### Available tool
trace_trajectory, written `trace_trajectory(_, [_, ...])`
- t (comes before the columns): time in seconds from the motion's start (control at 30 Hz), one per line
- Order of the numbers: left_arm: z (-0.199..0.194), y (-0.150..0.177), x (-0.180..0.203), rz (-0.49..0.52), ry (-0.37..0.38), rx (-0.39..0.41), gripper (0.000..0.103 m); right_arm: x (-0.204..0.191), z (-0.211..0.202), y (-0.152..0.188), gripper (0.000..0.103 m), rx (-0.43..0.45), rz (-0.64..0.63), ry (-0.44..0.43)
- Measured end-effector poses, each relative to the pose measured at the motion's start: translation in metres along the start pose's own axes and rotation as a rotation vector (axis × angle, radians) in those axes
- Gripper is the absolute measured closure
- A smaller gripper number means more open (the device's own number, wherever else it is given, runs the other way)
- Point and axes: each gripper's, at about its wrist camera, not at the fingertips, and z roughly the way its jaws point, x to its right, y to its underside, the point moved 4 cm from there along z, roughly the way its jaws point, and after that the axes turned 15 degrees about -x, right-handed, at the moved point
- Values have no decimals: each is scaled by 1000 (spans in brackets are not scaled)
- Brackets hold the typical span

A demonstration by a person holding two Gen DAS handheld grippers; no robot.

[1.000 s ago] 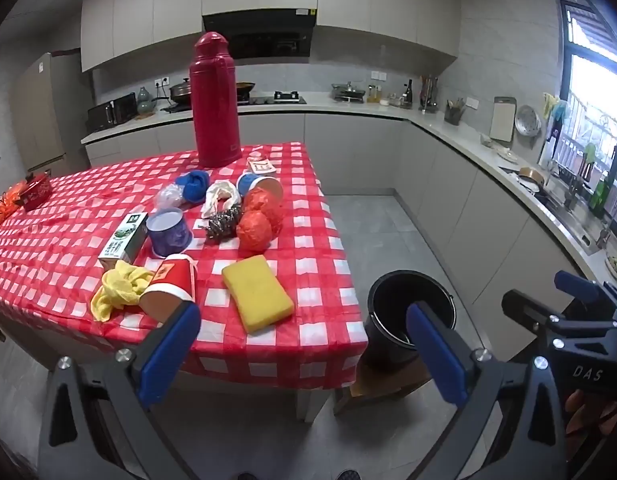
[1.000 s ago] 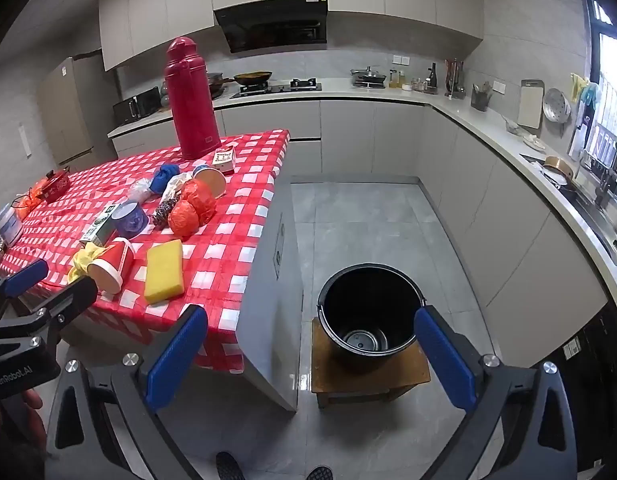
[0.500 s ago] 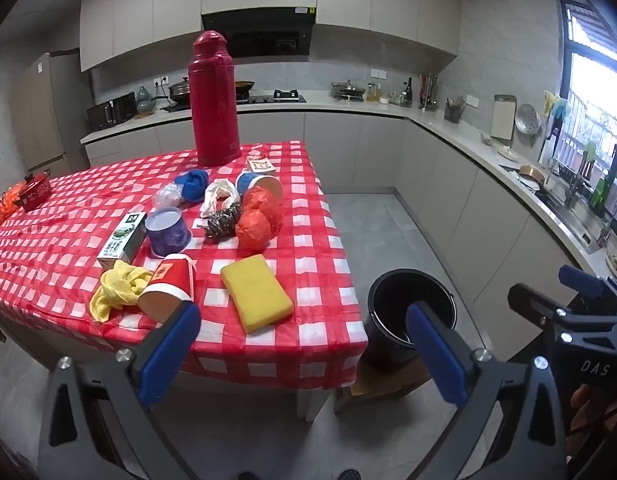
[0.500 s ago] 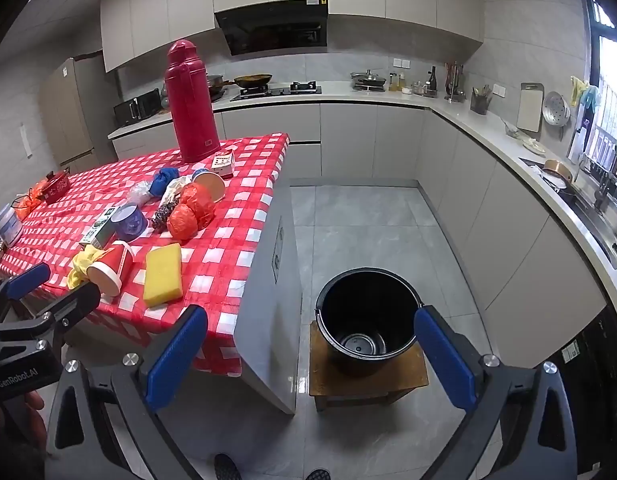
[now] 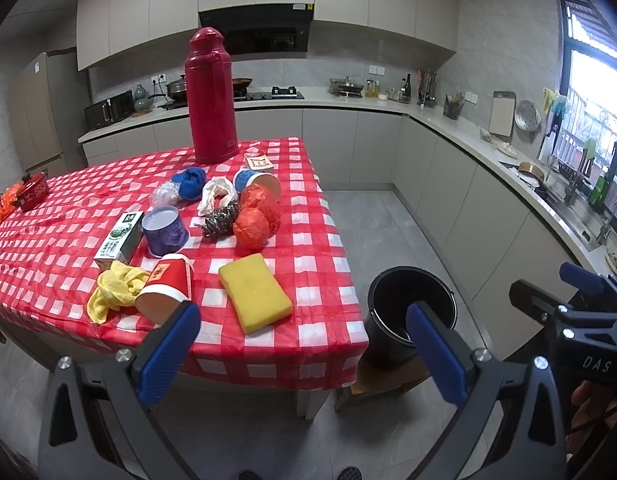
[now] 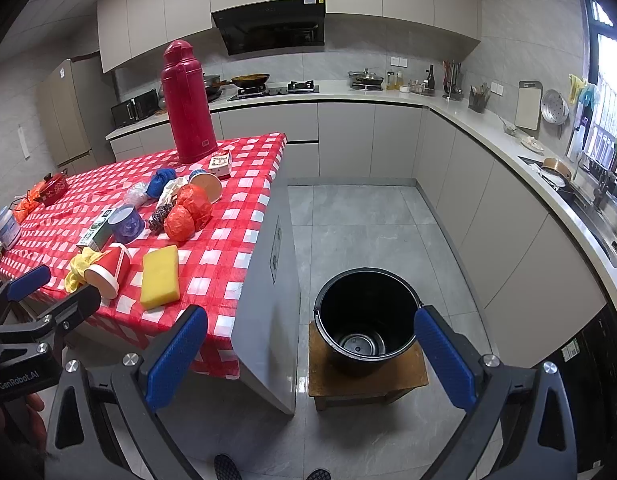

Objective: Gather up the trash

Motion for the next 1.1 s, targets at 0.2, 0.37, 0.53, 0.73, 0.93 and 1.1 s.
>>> trace_trajectory(0.2, [2, 0, -2, -1, 6, -2, 0, -1, 1, 0, 0, -1, 0, -1])
trace_trajectory(0.37, [3, 0, -2, -1, 12, -3, 0, -1, 1, 0, 0, -1, 0, 1])
trace_trajectory(0.53, [4, 0, -3, -1, 14, -4, 0, -1, 0, 0, 0, -1, 0, 0])
trace_trajectory(0.73, [3, 0, -3, -2, 11, -2, 0, -1, 0, -1, 0, 1, 0, 1])
trace_trajectory(0.93, [1, 1, 0, 0, 16, -3, 0, -1, 0, -2, 0, 2, -1, 0])
trace_trajectory(1.1, [0, 2, 0, -1, 14, -2, 0, -2, 0, -2, 0, 4, -3, -1])
